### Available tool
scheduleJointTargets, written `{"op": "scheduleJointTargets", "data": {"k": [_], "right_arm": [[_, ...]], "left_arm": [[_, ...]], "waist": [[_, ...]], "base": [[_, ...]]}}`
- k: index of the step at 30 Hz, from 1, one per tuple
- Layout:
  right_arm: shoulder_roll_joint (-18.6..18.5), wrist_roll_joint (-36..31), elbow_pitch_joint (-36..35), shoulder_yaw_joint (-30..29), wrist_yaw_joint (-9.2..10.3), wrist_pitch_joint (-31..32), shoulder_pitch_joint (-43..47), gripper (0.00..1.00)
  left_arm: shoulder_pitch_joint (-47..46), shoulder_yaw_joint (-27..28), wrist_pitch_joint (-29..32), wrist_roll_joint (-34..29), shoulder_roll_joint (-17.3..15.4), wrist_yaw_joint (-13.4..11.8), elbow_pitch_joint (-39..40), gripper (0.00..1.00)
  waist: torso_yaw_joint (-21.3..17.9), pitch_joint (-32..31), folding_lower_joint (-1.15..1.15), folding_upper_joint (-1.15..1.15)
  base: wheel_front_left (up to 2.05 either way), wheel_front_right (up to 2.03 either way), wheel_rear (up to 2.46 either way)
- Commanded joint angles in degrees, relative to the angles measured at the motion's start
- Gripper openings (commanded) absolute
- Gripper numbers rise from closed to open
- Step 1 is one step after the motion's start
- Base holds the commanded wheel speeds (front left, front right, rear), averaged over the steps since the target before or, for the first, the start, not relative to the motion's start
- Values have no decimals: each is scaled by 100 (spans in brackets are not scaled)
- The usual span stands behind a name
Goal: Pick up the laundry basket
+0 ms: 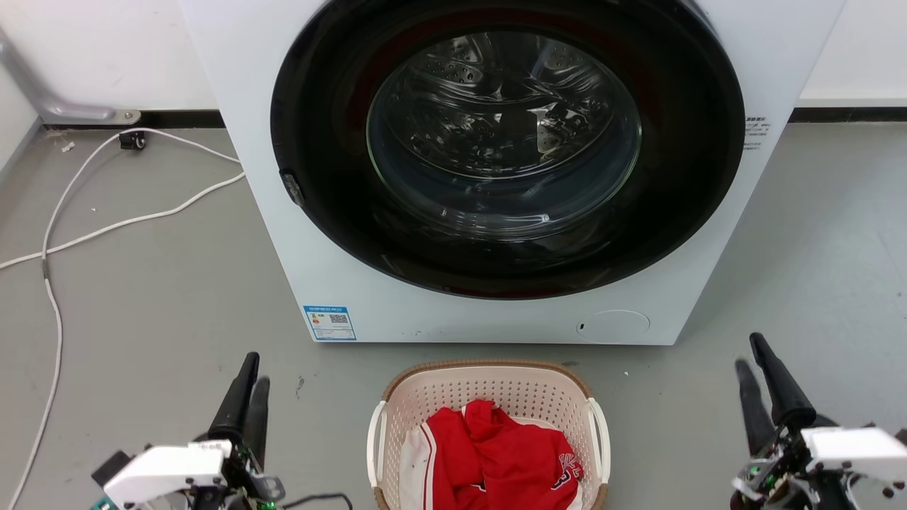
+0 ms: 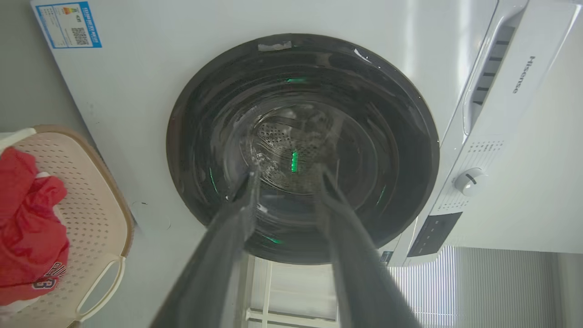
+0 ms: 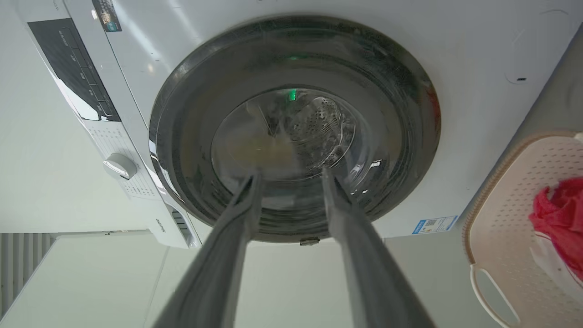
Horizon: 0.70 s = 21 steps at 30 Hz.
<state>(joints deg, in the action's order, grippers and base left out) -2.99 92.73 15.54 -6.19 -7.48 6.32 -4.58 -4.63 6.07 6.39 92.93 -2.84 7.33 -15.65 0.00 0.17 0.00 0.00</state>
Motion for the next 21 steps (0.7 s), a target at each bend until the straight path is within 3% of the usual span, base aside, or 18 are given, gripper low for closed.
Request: {"op": "scheduleJointTargets", "data": {"k": [1,14,21], "right_arm": [[0,-8,-11,7,0,-16,8,100],[1,-314,-221,94,-1,-387,91,100],[1,-913,-291,34,-1,-563,102,100]], "left_arm": [[7,-6,-18,-10,1,0,10,100],[105,30,-389,-404,-2,3,192,100],[127,132,-567,-807,-3,5,232,100]], "waist": [[0,1,0,0],[-5,6,0,0],[-5,7,0,0]], "base": [[0,0,0],[0,0,0],[0,0,0]]}}
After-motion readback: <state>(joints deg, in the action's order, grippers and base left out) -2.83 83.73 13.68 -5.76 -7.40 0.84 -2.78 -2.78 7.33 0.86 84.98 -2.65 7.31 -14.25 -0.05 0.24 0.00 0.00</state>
